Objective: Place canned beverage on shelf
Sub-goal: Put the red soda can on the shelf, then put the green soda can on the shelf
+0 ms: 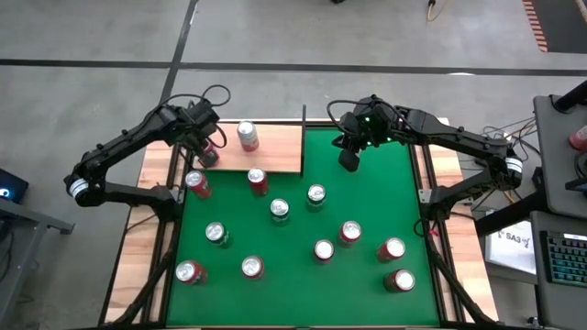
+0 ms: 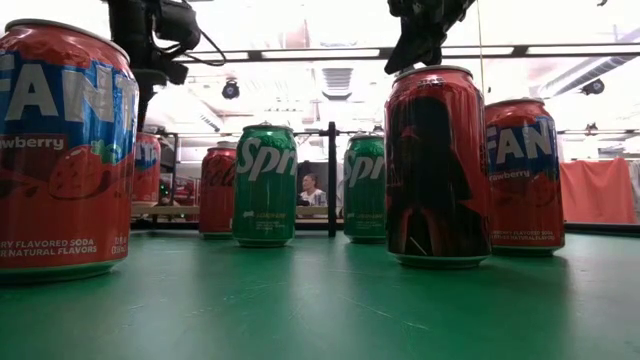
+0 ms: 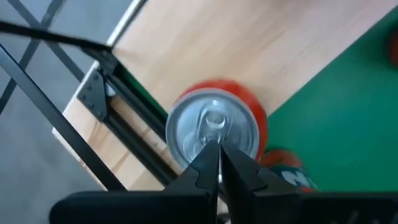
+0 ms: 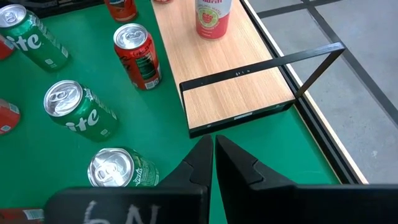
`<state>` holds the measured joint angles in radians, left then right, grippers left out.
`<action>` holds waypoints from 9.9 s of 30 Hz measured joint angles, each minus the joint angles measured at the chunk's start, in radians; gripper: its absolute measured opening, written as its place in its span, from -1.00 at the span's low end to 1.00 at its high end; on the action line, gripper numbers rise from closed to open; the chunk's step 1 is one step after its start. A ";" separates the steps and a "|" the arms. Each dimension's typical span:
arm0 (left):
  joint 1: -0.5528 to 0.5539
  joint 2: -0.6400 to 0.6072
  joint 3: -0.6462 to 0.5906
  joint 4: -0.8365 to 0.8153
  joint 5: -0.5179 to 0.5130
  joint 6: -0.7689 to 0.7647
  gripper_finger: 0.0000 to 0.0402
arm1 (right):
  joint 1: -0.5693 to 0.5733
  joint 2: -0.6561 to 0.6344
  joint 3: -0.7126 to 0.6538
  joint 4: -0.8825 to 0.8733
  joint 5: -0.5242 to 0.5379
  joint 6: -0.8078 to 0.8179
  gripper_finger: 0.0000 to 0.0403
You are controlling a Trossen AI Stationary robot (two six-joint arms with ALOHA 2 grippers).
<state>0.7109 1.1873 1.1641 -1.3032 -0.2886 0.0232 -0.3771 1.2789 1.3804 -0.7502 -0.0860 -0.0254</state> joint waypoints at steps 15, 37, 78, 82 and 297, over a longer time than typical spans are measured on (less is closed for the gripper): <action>0.022 0.066 0.017 0.152 -0.117 0.216 -1.00 | 0.000 0.000 0.000 0.001 0.000 0.026 -0.95; 0.054 0.085 0.022 0.045 -0.121 0.148 -1.00 | 0.000 0.000 0.000 0.000 0.000 0.026 -0.95; 0.029 0.004 -0.015 -0.008 0.184 0.245 -1.00 | 0.000 0.000 0.000 0.001 0.001 0.036 -0.95; 0.029 0.004 -0.015 0.009 0.149 0.243 -1.00 | 0.000 0.000 0.000 0.001 0.000 0.035 -0.95; -0.513 -0.481 -0.407 1.257 0.166 0.309 -1.00 | 0.261 0.718 0.976 -0.290 0.288 -0.188 0.43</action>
<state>0.1974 0.7064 0.7567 -0.0463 -0.1230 0.3321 -0.1164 1.9972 2.3563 -1.0399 0.2020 -0.2137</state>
